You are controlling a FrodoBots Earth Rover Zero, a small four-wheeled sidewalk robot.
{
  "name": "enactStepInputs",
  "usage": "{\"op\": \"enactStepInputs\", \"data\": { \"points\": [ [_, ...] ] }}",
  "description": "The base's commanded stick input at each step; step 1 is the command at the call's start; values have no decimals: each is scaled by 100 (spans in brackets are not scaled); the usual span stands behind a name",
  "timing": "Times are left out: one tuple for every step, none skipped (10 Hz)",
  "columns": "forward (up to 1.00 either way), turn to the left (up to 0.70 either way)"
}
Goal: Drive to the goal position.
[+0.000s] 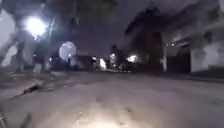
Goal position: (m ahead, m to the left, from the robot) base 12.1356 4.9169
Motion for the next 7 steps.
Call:
{"op": "enactStepInputs", "data": {
  "points": [
    [70,-35],
    [70,-35],
    [70,-35],
    [70,-35],
    [70,-33],
    [70,-8],
    [70,0]
  ]
}}
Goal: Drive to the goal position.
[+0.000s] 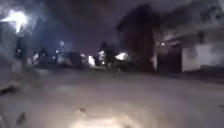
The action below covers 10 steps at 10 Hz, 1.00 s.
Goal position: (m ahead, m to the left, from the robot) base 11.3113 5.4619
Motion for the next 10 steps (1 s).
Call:
{"op": "enactStepInputs", "data": {
  "points": [
    [70,0],
    [70,0],
    [70,0],
    [70,-6],
    [70,-20],
    [70,-34],
    [70,0],
    [70,0],
    [70,0],
    [70,0]
  ]
}}
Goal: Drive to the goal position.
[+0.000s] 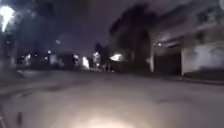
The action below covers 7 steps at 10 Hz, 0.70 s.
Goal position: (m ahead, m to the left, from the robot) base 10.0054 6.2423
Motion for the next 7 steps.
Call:
{"op": "enactStepInputs", "data": {
  "points": [
    [70,0],
    [70,0],
    [70,0],
    [70,0],
    [70,0],
    [70,0],
    [70,0]
  ]
}}
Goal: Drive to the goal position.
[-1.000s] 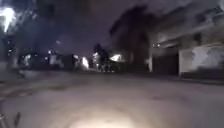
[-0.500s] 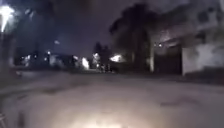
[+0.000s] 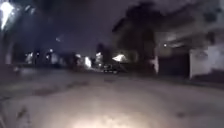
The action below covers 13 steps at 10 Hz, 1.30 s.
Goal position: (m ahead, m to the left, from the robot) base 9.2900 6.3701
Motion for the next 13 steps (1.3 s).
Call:
{"op": "enactStepInputs", "data": {
  "points": [
    [70,0],
    [70,0],
    [70,0],
    [70,0],
    [70,0],
    [70,0],
    [70,0],
    [70,0],
    [70,0],
    [70,0],
    [70,0],
    [70,0],
    [70,0]
  ]
}}
